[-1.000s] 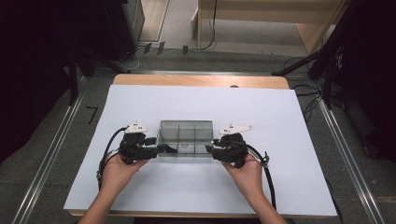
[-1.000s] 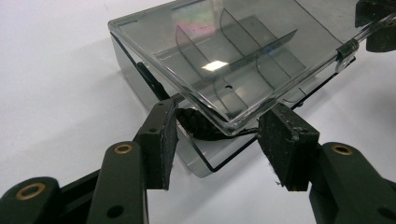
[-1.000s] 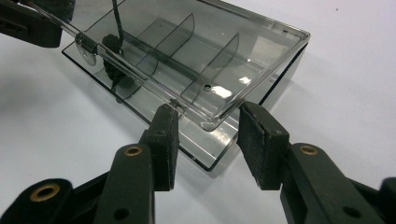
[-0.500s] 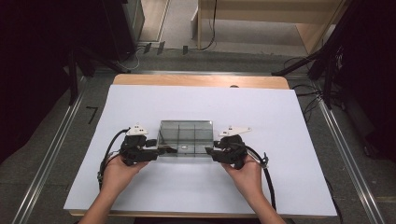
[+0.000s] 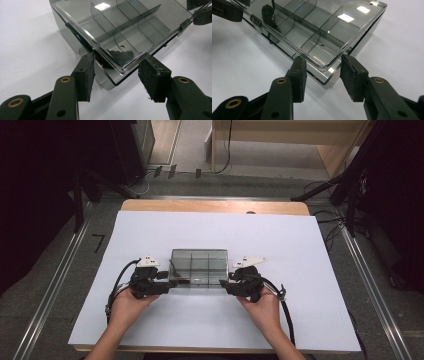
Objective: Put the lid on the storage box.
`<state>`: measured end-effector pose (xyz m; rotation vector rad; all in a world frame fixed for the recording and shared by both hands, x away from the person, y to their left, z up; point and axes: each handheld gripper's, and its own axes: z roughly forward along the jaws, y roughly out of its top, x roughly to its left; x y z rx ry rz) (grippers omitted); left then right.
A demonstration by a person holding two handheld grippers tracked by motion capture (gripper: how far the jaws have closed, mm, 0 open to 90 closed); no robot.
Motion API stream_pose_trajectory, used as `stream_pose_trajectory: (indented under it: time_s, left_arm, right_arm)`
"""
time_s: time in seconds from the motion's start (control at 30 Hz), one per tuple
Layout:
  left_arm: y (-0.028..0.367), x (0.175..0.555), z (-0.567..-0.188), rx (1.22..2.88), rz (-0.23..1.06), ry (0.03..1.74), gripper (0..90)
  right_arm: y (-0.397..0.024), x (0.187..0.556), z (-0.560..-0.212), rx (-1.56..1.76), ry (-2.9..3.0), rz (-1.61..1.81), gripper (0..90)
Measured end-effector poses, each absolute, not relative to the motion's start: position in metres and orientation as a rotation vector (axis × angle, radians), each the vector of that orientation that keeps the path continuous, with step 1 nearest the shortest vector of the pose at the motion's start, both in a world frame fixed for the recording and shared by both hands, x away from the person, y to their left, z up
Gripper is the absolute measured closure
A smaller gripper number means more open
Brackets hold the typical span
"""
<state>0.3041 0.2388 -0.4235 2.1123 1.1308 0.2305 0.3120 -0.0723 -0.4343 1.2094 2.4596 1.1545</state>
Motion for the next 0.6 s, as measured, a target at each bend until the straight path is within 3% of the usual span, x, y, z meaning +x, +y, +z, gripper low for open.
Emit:
stream_pose_trajectory:
  time_s: [0.6]
  left_arm:
    - [0.2384,0.3047,-0.4260,2.102,0.239,1.121,47.3]
  right_arm:
    - [-0.0712,0.3107,-0.4354,1.210,2.450,1.161,58.4]
